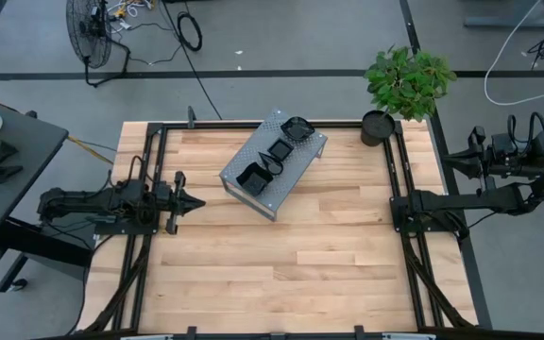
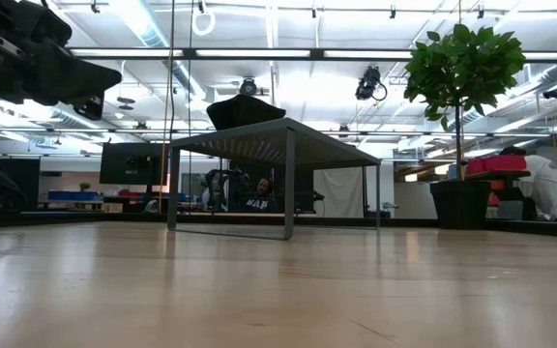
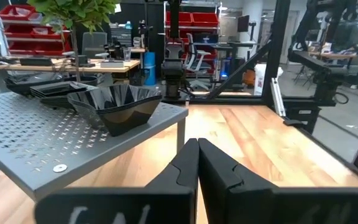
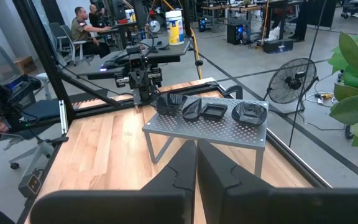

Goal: Pick & Place Mini shaped plates
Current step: Return to Home Position

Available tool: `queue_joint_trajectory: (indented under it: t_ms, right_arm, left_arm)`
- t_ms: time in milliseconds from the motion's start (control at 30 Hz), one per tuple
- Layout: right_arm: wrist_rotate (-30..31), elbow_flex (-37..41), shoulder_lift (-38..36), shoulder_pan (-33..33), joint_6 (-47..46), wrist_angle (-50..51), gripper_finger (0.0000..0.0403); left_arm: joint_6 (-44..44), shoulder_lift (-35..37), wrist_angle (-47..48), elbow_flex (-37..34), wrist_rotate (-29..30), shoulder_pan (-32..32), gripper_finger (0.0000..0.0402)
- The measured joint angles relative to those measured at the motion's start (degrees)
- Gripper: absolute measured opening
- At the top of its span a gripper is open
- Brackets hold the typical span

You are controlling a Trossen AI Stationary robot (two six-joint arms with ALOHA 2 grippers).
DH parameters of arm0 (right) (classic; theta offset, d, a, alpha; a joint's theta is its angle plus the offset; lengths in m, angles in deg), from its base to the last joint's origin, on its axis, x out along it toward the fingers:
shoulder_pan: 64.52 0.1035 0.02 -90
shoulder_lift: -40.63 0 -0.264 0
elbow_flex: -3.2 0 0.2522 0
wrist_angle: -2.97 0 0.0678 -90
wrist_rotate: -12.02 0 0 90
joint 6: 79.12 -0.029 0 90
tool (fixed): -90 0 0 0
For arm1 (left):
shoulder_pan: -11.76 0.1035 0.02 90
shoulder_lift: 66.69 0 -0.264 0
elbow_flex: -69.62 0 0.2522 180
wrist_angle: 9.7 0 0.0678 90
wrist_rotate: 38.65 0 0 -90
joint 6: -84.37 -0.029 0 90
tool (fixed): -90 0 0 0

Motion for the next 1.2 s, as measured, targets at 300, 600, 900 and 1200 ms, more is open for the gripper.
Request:
queue_joint_trajectory:
  t_ms: [300,600,900,1200]
  right_arm:
    - [0.0,0.02,0.0,0.0,-0.01,0.01,0.002]
    - [-0.02,0.0,0.0,0.0,0.01,0.02,0.002]
    - [0.0,0.0,0.0,0.0,0.01,0.0,0.002]
    - [-0.02,0.01,0.0,0.0,-0.01,0.02,0.002]
  left_arm:
    - [0.27,0.02,-2.04,-0.08,-2.15,0.0,0.0022]
    - [0.27,0.02,-3.61,-0.08,-2.44,0.0,0.0021]
    - [0.29,0.02,-3.87,-0.08,-2.34,0.0,0.0023]
    - [0.27,0.02,-4.0,-0.08,-2.31,0.0,0.0023]
